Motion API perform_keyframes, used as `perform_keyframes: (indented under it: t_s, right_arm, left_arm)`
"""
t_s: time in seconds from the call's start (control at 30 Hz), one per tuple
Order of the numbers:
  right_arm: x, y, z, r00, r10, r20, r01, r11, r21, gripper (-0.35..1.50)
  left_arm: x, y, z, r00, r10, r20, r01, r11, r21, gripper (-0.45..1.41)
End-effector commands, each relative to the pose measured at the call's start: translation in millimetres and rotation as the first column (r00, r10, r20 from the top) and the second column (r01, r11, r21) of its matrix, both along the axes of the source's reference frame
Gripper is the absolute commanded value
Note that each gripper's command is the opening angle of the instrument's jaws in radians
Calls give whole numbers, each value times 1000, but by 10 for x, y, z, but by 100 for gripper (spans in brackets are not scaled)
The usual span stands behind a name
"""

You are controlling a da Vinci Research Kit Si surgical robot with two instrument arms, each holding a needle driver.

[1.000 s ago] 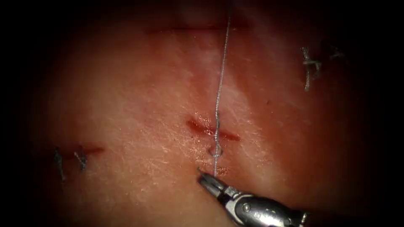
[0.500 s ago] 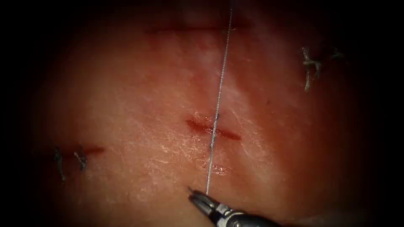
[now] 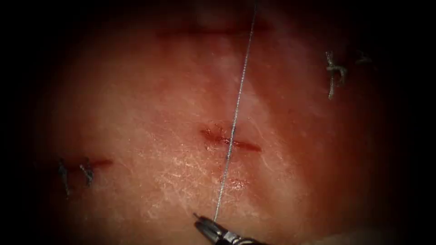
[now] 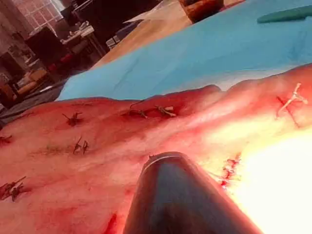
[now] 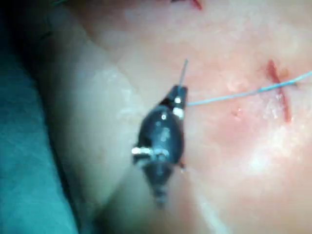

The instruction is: Wound Closure

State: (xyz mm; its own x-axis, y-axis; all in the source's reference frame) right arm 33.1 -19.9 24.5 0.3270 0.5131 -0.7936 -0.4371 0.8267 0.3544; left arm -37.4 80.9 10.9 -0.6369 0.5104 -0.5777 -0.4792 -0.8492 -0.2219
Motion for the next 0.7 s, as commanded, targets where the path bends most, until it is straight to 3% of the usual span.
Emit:
perform_keyframes:
  t_s: [0.03, 0.37, 0.4, 0.47, 0.53, 0.57, 0.7]
  right_arm:
    - [6, -7, 7, 1000, -2, 0, 2, 1000, 8, -35]
    - [12, -3, 4, 991, -130, -25, 130, 991, 12, -35]
    - [12, -2, 0, 990, -136, -26, 137, 991, 8, -10]
    - [7, 3, -19, 984, -171, -42, 171, 985, -9, 66]
    - [-4, 11, -44, 970, -239, -50, 240, 971, 9, 115]
    - [-12, 15, -60, 946, -313, -84, 317, 948, 37, 118]
    - [-24, 16, -78, 911, -389, -135, 396, 918, 32, 118]
  left_arm:
    - [-5, 10, -2, 1000, -1, 6, 1, 1000, -5, -45]
    - [-3, -26, -15, 998, 43, 53, -44, 999, 21, -45]
    - [-2, -29, -18, 997, 46, 58, -48, 999, 24, -45]
    - [2, -41, -29, 995, 60, 76, -62, 997, 34, -45]
    - [7, -56, -44, 993, 74, 94, -78, 996, 44, -45]
    - [10, -69, -56, 991, 86, 103, -92, 994, 52, -45]
    - [19, -102, -81, 986, 117, 121, -126, 990, 69, -45]
